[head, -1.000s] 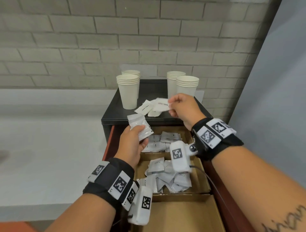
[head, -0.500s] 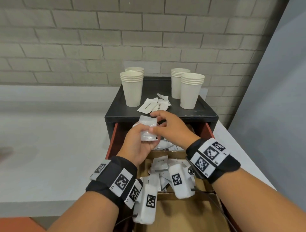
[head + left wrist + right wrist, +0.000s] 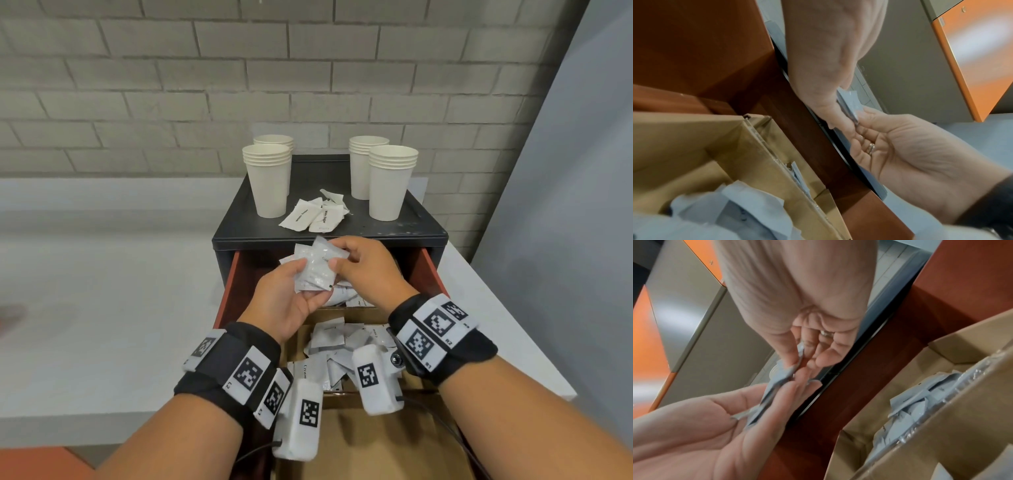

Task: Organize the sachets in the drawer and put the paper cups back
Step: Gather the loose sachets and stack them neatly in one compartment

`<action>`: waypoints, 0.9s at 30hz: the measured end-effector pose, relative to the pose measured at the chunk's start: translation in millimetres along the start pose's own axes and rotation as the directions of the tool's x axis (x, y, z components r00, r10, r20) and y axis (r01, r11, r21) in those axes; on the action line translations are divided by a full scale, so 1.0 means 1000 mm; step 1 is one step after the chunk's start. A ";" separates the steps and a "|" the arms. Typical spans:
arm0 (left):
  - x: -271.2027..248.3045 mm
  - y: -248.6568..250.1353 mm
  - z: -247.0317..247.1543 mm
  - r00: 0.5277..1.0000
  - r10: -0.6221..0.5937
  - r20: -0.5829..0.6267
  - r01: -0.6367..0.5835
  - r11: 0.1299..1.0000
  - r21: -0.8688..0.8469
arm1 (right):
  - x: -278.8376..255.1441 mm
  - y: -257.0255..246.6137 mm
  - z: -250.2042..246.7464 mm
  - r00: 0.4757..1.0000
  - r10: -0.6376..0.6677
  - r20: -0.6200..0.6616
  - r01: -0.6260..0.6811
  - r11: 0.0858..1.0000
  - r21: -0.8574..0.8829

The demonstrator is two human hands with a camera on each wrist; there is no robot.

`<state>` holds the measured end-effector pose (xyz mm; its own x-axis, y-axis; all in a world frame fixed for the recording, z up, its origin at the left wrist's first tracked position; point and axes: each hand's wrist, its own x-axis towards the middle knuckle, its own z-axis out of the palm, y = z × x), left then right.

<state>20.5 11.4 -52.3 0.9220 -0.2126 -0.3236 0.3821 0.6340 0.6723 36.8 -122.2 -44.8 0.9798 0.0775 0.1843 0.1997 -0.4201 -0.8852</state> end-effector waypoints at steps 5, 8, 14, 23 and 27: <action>0.003 0.002 -0.003 0.983 0.017 -0.182 -0.009 0.999 0.041 | 0.005 0.007 -0.018 0.976 0.108 -0.189 -0.111 0.994 -0.005; 0.004 0.003 -0.004 0.959 0.039 -0.281 -0.027 0.999 0.046 | 0.007 0.013 -0.025 0.947 0.289 -0.143 -0.292 0.956 -0.005; 0.001 0.003 -0.001 0.948 0.012 -0.319 -0.007 1.000 0.016 | 0.008 0.017 -0.020 0.931 0.345 -0.121 -0.362 0.917 -0.166; -0.004 -0.003 0.006 0.978 0.001 -0.208 0.037 0.984 0.177 | -0.005 0.004 0.003 0.980 0.165 0.109 -0.163 0.986 -0.026; -0.004 -0.002 0.003 0.972 0.012 -0.233 0.030 0.984 0.177 | 0.003 0.007 -0.003 0.983 0.181 -0.033 -0.182 0.983 -0.039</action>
<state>16.1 8.6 -50.0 0.8865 -0.0256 -0.4620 0.4150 0.4857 0.7693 41.0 -127.1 -49.0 0.9989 -0.0296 0.0355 0.0178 -0.4619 -0.8867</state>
